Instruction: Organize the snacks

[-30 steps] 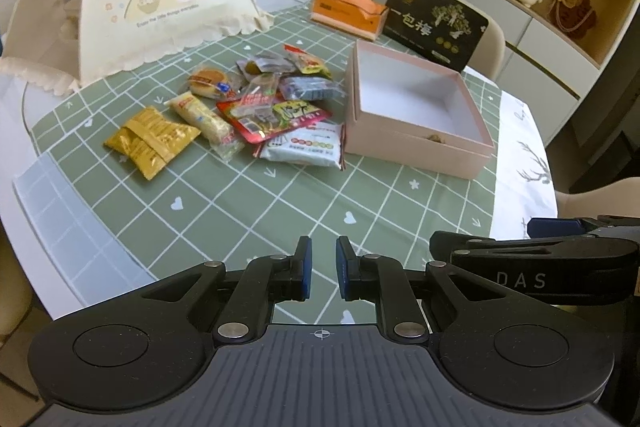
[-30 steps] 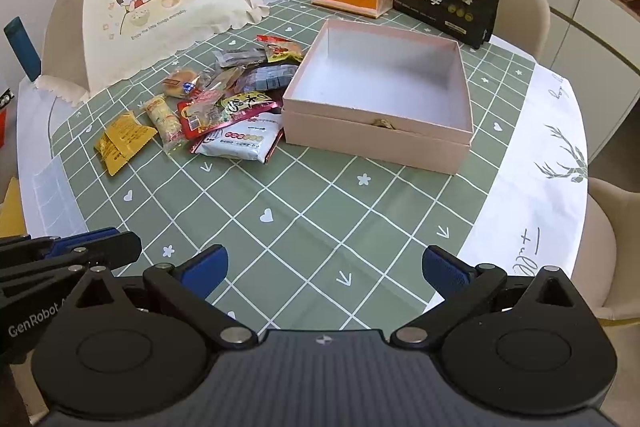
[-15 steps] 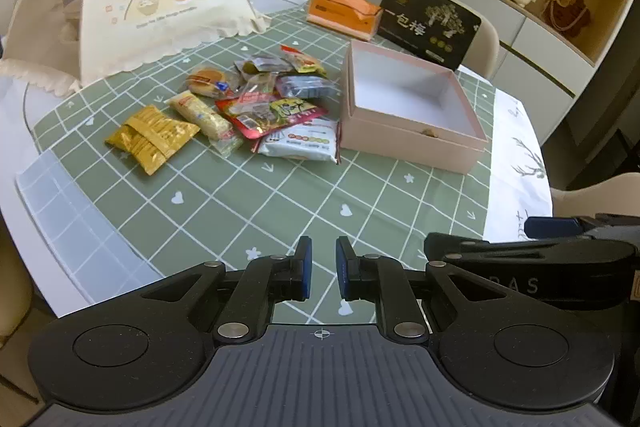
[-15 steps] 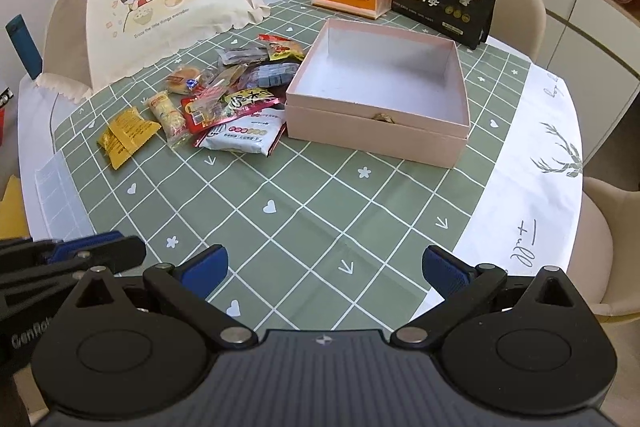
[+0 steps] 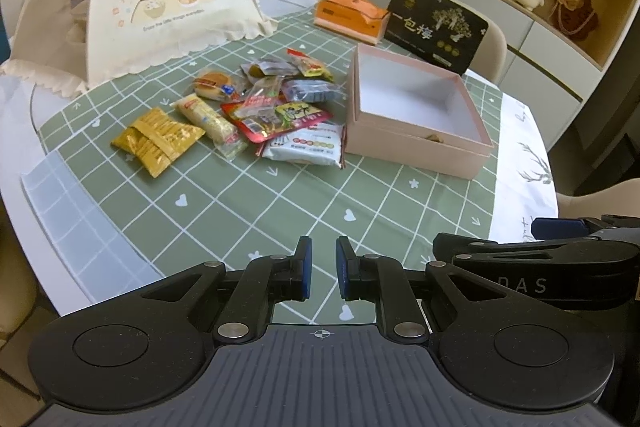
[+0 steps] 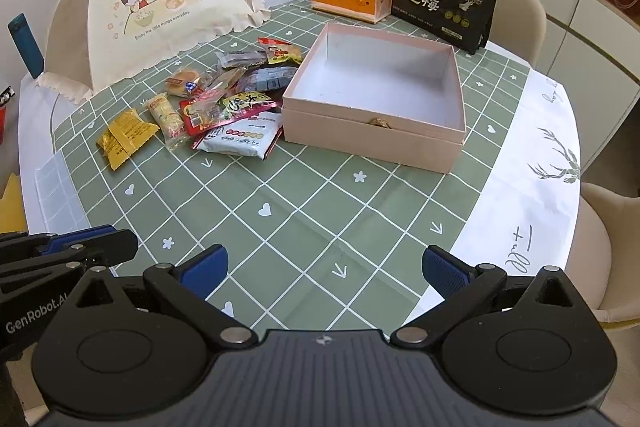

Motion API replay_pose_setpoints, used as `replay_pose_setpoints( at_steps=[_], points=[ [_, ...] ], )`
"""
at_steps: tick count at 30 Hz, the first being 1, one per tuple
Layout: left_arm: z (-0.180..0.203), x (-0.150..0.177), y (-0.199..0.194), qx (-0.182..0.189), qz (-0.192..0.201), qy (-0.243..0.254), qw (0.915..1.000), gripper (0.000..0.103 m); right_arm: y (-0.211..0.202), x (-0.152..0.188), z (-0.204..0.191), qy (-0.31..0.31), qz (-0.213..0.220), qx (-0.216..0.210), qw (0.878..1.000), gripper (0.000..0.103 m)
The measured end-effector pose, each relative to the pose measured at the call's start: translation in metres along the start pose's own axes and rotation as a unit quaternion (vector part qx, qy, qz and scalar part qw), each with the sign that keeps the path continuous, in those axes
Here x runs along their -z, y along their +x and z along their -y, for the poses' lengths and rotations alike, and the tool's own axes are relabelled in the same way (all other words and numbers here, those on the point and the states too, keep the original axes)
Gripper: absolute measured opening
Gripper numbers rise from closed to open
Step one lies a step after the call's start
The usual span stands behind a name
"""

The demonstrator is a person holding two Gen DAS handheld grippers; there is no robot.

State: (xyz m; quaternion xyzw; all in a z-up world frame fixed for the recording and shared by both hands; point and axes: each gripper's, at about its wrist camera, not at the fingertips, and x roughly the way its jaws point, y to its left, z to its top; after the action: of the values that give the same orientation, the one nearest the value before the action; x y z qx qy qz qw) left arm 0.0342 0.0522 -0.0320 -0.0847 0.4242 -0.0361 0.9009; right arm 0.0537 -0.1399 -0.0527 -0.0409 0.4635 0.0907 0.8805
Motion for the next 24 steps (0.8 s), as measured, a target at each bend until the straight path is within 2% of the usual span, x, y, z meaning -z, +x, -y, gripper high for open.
replay_pose_setpoints(
  at_steps=[11, 24],
  points=[
    [0.013, 0.0, 0.007, -0.028, 0.005, -0.004, 0.9996, 0.017, 0.005, -0.003, 0.015, -0.01, -0.001, -0.013, 1.0, 0.103],
    [0.033, 0.0, 0.002, -0.08, 0.01, -0.046, 0.9956, 0.017, 0.017, -0.015, 0.035, -0.054, -0.018, -0.066, 0.996, 0.103]
  ],
)
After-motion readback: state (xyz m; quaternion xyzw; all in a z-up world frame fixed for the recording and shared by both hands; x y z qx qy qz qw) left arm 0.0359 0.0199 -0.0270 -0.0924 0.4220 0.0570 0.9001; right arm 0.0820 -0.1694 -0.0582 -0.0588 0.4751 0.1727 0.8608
